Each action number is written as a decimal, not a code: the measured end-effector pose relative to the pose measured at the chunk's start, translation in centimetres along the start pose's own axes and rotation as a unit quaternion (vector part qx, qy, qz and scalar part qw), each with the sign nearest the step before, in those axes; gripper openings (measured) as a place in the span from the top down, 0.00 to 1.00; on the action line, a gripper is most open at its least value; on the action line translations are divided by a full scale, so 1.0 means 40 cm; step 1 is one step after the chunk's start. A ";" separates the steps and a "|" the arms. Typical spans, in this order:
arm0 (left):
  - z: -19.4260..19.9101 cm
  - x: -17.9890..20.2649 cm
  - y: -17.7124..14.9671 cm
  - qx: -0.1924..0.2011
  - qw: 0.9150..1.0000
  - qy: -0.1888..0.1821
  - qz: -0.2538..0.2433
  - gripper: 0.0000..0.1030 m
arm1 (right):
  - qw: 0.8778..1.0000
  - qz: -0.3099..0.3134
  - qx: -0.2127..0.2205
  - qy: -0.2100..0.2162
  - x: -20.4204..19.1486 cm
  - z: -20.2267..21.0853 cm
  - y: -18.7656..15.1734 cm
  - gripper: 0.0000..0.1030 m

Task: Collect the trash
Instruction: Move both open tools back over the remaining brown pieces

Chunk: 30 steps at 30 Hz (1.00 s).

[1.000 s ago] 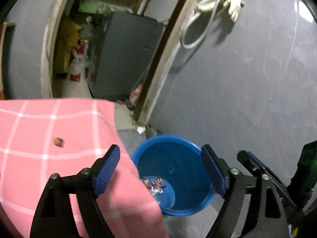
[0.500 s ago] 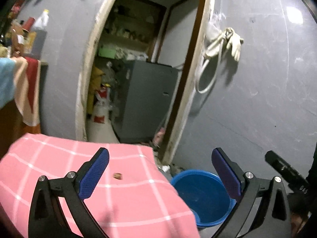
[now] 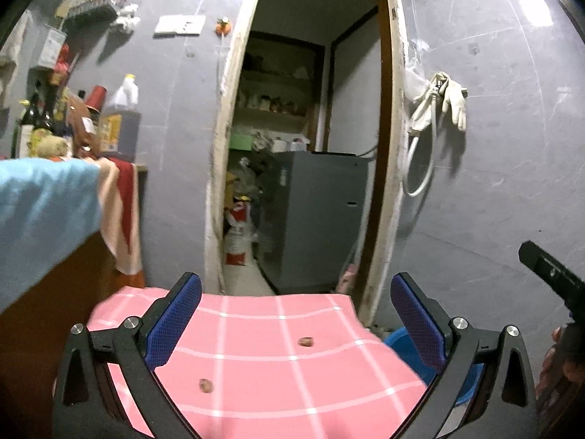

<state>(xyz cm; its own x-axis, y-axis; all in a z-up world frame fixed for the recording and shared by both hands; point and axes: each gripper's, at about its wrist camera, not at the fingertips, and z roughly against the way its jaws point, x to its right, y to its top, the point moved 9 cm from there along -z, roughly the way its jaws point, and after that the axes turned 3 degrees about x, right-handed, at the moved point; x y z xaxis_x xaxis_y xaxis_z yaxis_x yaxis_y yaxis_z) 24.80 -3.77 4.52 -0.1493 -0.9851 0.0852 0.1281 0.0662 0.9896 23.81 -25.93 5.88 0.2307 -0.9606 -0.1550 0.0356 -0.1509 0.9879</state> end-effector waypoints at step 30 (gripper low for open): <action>-0.050 -0.242 -0.272 -0.149 0.985 0.085 -0.003 0.02 | 0.987 0.053 -0.127 0.084 -0.191 -0.219 -0.258 0.00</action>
<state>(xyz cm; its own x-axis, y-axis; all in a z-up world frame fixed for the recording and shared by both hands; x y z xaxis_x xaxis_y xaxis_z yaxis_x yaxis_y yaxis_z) 26.80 4.72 -7.30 0.0118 -0.9994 0.0340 0.4142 0.0358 0.9095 30.21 -14.99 -3.13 0.4040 -0.9122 -0.0688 0.2401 0.0332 0.9702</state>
